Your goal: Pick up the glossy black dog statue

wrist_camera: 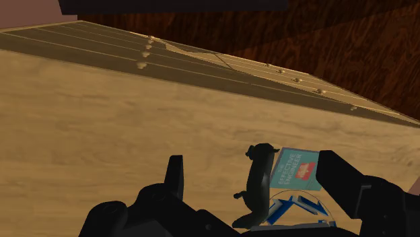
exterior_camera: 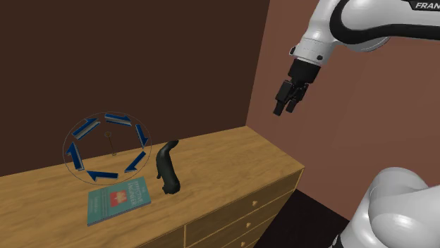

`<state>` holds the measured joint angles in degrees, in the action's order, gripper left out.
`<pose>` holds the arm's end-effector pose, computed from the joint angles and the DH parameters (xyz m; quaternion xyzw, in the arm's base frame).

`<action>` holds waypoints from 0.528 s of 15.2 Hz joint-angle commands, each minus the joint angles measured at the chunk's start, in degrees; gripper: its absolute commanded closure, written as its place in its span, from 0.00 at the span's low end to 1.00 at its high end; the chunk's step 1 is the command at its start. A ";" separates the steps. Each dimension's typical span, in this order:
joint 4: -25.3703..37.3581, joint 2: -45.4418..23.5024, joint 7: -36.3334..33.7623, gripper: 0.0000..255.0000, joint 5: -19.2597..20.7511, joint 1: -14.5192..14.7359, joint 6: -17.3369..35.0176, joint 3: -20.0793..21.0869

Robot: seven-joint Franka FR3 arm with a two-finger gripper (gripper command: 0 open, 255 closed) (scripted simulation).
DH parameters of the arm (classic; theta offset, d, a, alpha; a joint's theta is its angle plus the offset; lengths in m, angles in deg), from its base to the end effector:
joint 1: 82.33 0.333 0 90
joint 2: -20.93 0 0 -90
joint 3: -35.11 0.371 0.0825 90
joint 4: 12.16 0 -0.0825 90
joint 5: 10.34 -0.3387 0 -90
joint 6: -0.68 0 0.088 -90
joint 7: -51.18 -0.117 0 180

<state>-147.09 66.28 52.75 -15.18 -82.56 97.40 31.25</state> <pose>0.2337 -0.0174 0.6324 -0.9958 0.0158 -0.0641 0.0636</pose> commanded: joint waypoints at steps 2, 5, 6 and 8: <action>-0.55 -1.19 -0.50 0.00 -0.14 0.28 1.68 0.81; -1.75 -5.18 -2.03 0.00 -0.44 1.06 6.69 3.22; -2.01 -6.65 -2.55 0.00 -0.49 1.30 8.34 4.01; -2.29 -9.79 -3.64 0.00 -0.49 1.74 11.59 5.57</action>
<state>-148.92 57.87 49.71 -15.62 -81.08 107.14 35.96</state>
